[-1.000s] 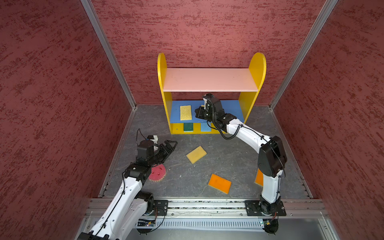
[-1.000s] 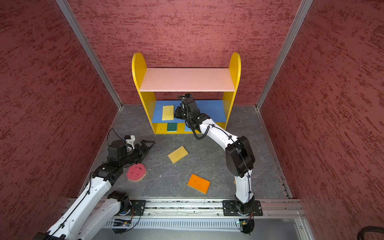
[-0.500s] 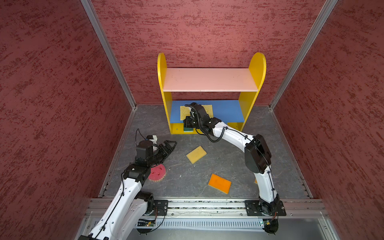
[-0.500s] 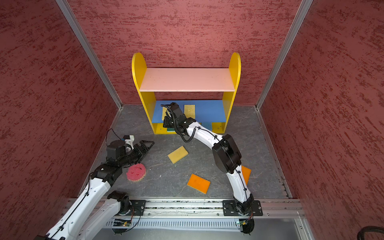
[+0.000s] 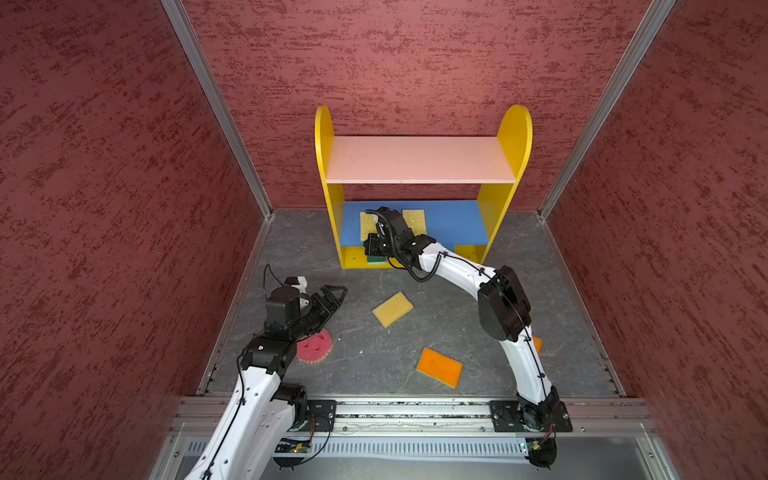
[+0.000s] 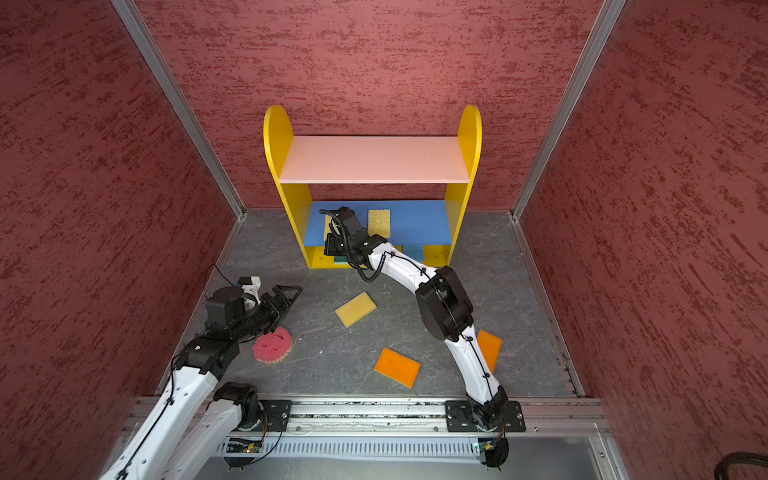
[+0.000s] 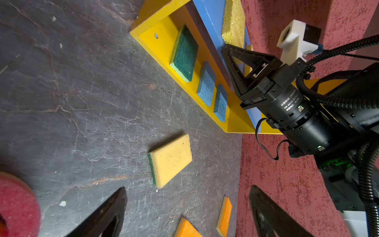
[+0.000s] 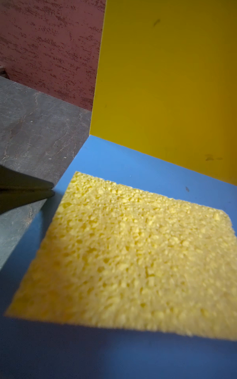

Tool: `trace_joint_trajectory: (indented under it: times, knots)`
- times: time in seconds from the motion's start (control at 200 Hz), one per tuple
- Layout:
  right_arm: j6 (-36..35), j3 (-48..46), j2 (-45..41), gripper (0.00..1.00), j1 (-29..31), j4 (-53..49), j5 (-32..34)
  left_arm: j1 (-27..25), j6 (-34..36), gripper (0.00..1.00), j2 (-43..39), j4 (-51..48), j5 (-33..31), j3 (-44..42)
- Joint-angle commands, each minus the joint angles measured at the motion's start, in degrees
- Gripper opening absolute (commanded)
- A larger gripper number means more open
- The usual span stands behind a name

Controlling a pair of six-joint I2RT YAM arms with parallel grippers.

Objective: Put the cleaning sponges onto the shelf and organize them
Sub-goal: 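Move the right gripper along the shelf board toward the first yellow sponge, then withdraw the right gripper from the shelf and lower it to the orange sponge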

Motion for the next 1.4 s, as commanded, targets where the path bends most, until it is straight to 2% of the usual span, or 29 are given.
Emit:
trace_joint_trajectory:
  times: [0.0,0.696,1.117,1.237,1.398]
  knots:
    - [0.36,2.36,1.31,0.00,-0.12,-0.33,0.11,0.63,1.17,0.93,-0.38,-0.12,0.93,-0.47]
    - [0.35,6.88,5.01,0.00,-0.36,-1.74,1.09,2.04,1.19,0.93,-0.81,-0.47,2.60,-0.97]
    - [-0.18,8.55,6.01,0.00,-0.46,-2.80,-0.66,2.21,1.12,0.93,-1.98,-1.15,2.78,-1.14]
    - [-0.57,5.67,2.89,0.00,-0.32,-1.10,-1.67,2.34,1.14,0.93,-1.99,-1.25,2.87,-0.87]
    - [-5.21,-8.29,-12.61,0.00,0.05,7.15,-0.12,2.54,1.62,0.93,-2.77,-2.33,3.13,-0.11]
